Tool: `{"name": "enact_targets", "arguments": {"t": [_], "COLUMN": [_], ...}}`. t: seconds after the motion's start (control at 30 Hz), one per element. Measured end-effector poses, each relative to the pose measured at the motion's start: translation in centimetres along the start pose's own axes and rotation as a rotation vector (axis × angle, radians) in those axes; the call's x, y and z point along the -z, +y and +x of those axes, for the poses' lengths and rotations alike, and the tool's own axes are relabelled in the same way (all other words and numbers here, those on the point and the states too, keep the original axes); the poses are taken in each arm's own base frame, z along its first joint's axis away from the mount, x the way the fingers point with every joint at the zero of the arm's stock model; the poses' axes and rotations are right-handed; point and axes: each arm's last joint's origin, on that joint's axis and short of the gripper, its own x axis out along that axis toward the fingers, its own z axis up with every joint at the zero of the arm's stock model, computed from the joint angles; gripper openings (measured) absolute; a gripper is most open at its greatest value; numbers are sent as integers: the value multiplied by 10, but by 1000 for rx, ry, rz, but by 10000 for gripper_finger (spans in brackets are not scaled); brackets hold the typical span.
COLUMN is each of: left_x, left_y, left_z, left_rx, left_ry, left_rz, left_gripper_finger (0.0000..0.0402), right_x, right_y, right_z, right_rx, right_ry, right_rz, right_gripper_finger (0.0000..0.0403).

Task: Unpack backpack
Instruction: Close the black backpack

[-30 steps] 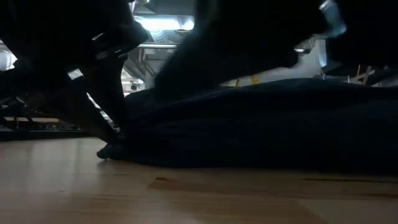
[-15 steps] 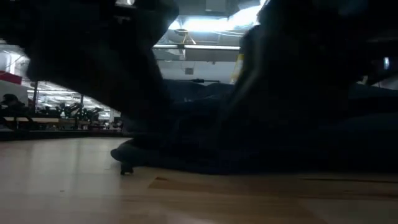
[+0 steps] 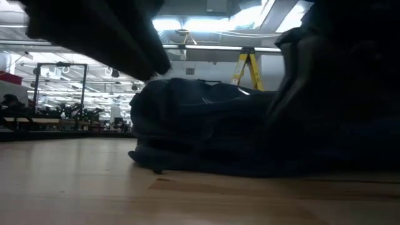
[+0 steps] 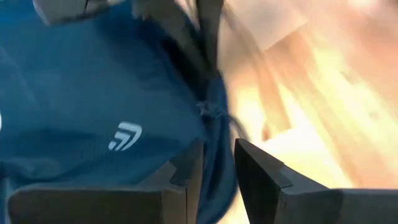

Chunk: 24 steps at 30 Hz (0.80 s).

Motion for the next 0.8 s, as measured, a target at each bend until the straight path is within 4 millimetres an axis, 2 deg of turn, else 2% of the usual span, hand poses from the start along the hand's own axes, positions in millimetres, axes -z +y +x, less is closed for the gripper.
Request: {"name": "enact_targets", "arguments": {"t": [0.2,0.33,0.4,0.5,0.63,0.8], "left_x": [-6,-12,-13,-12,-8,7], "left_y": [13,15,14,13,8,-2], "left_z": [8,16,22,22,23,30], "left_rx": [-30,118,136,107,6,-30], "left_ry": [-58,-154,-179,-165,-220,-252], "left_rz": [13,8,15,24,-60,-81], "left_gripper_finger": [78,78,78,78,68,50], "right_x": [10,16,18,20,21,20], "right_y": [13,19,21,24,24,23], "right_z": [-12,-18,-21,-26,-35,-38], "right_rx": [-26,-31,-30,-22,4,18], "right_ry": [-4,0,-5,-25,-49,-70], "right_rz": [21,55,58,70,109,142], "right_gripper_finger": [1,0,0,0,0,0]}}
